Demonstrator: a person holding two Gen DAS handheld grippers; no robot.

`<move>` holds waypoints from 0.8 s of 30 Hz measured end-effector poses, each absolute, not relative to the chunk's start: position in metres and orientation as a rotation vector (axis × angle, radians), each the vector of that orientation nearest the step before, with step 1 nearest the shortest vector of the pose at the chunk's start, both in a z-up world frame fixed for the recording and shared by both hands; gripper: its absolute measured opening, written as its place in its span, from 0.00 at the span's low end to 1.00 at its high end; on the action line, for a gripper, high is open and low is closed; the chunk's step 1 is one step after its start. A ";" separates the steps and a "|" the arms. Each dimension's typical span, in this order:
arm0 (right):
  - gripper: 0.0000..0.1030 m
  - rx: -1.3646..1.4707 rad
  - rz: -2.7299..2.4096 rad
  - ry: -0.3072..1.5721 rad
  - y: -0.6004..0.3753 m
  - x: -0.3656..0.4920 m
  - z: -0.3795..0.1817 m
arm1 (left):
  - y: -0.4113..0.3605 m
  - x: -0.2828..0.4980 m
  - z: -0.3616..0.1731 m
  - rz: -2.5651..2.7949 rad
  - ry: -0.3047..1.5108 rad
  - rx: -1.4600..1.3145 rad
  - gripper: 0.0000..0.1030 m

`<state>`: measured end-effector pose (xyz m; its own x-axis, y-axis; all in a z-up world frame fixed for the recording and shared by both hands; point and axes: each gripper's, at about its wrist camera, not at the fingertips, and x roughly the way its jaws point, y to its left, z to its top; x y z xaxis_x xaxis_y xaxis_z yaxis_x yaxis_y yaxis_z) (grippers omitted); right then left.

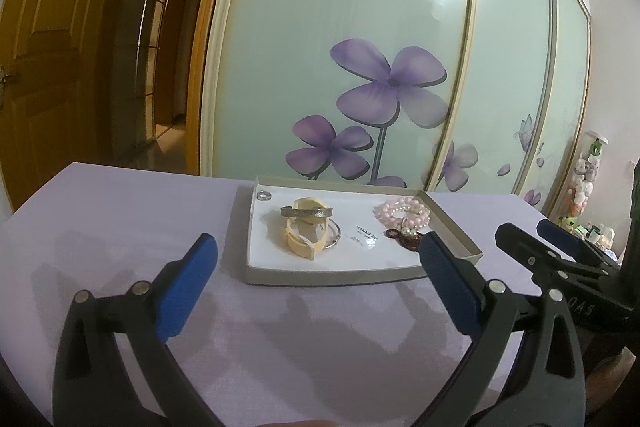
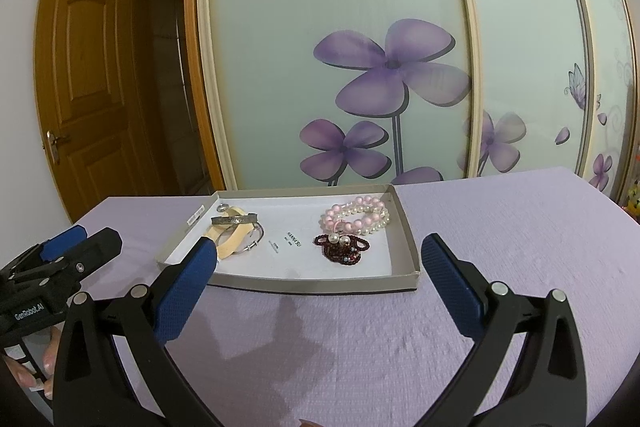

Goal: Organize jewelry

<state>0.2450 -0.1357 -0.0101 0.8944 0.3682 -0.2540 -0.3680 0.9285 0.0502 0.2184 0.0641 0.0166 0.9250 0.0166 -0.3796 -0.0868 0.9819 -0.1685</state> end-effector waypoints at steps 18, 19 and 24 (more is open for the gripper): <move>0.99 0.003 0.385 0.263 -0.138 0.242 -0.008 | 0.064 0.219 0.019 0.049 0.392 -0.191 0.98; 0.99 0.003 0.384 0.263 -0.138 0.242 -0.008 | 0.064 0.219 0.019 0.049 0.392 -0.190 0.98; 0.99 0.003 0.385 0.264 -0.137 0.242 -0.008 | 0.064 0.219 0.019 0.048 0.393 -0.190 0.98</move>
